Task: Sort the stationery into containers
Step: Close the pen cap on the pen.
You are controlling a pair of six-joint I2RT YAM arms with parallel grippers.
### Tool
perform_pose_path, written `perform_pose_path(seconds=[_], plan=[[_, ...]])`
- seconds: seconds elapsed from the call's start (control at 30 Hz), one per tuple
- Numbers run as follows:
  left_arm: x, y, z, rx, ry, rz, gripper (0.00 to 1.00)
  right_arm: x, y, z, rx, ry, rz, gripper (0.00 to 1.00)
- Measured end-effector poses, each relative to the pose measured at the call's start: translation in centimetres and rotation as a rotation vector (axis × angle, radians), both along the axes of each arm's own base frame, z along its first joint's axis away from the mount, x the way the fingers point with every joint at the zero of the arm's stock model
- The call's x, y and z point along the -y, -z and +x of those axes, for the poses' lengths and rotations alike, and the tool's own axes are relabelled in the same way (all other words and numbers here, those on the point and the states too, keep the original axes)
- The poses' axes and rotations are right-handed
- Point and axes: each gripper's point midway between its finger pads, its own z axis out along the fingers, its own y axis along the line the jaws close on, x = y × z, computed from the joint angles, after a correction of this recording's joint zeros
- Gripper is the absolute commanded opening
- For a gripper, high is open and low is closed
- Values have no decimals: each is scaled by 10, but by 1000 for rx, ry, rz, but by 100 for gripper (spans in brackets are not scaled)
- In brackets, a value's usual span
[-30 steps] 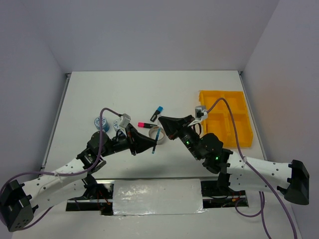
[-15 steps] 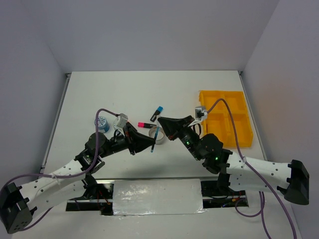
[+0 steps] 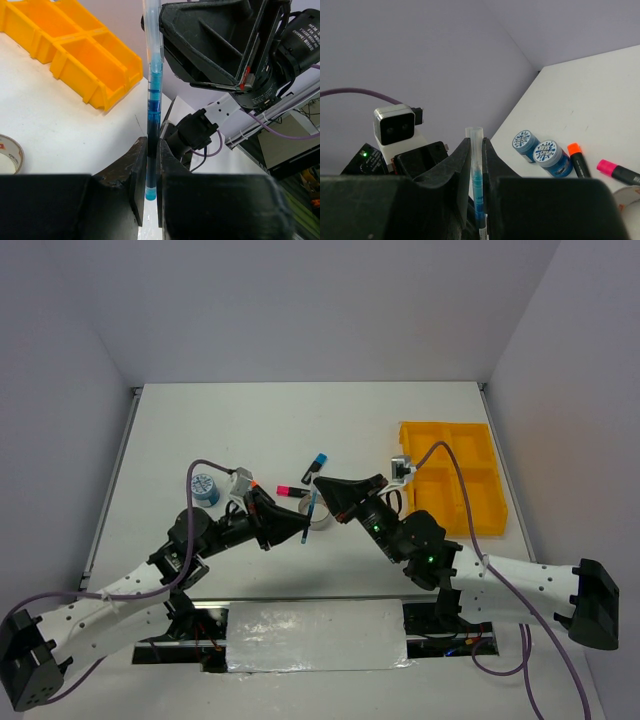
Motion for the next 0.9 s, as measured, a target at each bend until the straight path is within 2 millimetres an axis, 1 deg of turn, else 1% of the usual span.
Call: perform_pose_path(seconds=[0.3,0.57,0.6,0.7,0.73,0.9], plan=[[-6,-6,2,15,-38,-25,0,-5,-2,-4,-15,-17,32,0],[-8,-7,3,14,-52,-30,0,-6,-2,-4,-21,-1,46,0],[-8,-7,3,14,-52,-31,0,-6,-2,-4,-21,-1,47,2],[-8,-7,3,15,-51,-30,0,-6,-2,-4,-18,-2,45,11],[-8,-7,3,16,-50,-29,0,-6,-3,-5,-16,-2,45,16],[-6,-7,-1,24,-27,-26,0,-5,-3,-9,-6,-18,43,20]])
